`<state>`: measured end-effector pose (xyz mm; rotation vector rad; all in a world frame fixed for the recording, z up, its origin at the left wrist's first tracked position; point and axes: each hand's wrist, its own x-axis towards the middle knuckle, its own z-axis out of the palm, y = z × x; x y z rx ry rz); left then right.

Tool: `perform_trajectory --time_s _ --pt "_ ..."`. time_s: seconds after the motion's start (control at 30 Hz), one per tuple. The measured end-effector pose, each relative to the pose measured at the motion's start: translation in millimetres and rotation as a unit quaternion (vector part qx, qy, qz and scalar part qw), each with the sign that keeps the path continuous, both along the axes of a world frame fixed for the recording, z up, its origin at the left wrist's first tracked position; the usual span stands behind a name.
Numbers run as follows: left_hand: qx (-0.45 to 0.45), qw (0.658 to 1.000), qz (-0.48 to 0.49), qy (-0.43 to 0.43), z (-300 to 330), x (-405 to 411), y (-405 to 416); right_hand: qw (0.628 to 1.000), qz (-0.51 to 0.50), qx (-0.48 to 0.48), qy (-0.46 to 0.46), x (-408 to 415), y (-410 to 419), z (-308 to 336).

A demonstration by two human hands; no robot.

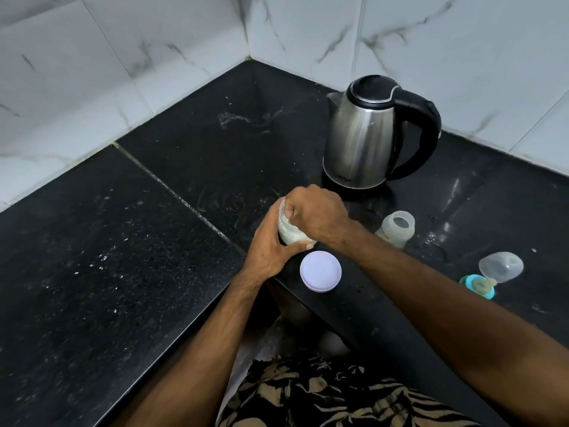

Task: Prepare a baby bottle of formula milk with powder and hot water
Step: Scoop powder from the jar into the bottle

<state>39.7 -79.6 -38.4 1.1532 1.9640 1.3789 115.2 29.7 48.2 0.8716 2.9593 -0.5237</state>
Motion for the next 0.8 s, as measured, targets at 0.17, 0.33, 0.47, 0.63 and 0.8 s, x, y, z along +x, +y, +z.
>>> perform_trajectory --time_s 0.17,0.33,0.47,0.63,0.8 --pt "0.001 1.0 0.003 0.013 0.6 -0.7 0.2 0.996 -0.033 -0.083 0.026 0.0 3.9 -3.6" --pt "0.0 1.0 -0.006 0.022 0.9 -3.5 1.7 0.973 -0.07 -0.191 0.112 13.3 23.4 7.9" --pt "-0.014 1.0 -0.01 0.017 -0.4 -6.6 3.7 0.956 -0.093 -0.226 0.161 22.1 39.0 11.9" --pt "-0.03 0.999 -0.009 0.01 -1.9 -9.1 4.7 0.938 -0.126 -0.265 0.187 30.9 49.0 9.5" --pt "-0.037 0.999 -0.007 0.008 -2.0 -9.0 4.1 0.928 -0.147 -0.277 0.203 36.8 53.3 10.2"
